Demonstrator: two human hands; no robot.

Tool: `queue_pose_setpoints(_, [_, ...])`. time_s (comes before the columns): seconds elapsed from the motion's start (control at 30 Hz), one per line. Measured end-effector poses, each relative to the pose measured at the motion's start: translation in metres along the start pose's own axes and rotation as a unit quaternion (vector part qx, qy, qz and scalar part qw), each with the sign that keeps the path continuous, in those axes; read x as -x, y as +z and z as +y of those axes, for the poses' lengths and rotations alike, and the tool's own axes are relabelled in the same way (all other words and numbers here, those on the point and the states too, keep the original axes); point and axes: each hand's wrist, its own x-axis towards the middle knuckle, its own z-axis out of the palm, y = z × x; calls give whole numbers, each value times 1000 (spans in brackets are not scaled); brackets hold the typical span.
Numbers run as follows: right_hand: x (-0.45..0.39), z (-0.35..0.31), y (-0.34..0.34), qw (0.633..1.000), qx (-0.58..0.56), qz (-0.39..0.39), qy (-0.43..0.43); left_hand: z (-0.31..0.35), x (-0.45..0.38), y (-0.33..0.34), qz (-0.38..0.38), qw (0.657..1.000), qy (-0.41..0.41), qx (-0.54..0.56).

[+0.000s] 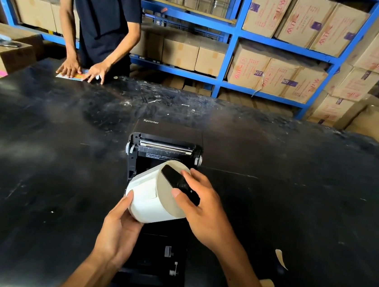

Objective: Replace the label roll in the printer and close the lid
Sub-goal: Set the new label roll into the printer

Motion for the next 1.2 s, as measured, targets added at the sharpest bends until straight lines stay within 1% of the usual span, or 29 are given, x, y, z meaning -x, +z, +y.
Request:
queue_pose_setpoints(0.2, [-3,2,3,1000,2,2,2,0,0,1,2,1000,-3,12])
queue_pose_setpoints(0.27, [-3,2,4,1000,-17,9,-9,1,-1,0,3,1000,-2,7])
queue_pose_setpoints(0.33, [-2,5,6,998,-47,33,-19,1,-2,0,6,1000,-3,-1])
queue_pose_setpoints(0.53, [0,17,21,987,-130,90,-7,5,-7,-2,28,999,26,-36])
queue_pose_setpoints(0.7, [2,28,33,980,-136,140,31,6,-4,-6,47,996,31,-65])
queue_pose_setpoints(0.8, [3,36,39,972,-180,131,76,9,-4,-5,49,994,41,-89])
queue_pose_setpoints(0.87, [4,41,45,964,-209,127,100,12,-5,-1,52,989,68,-122])
queue_pose_setpoints(0.97, [5,44,56,944,-271,136,132,14,-7,4,56,976,106,-183])
queue_pose_setpoints(1.03, [2,43,61,933,-296,131,156,14,-6,5,58,971,113,-201])
queue_pose_setpoints(1.2, [-2,38,63,927,-319,108,163,10,-4,5,60,967,129,-212])
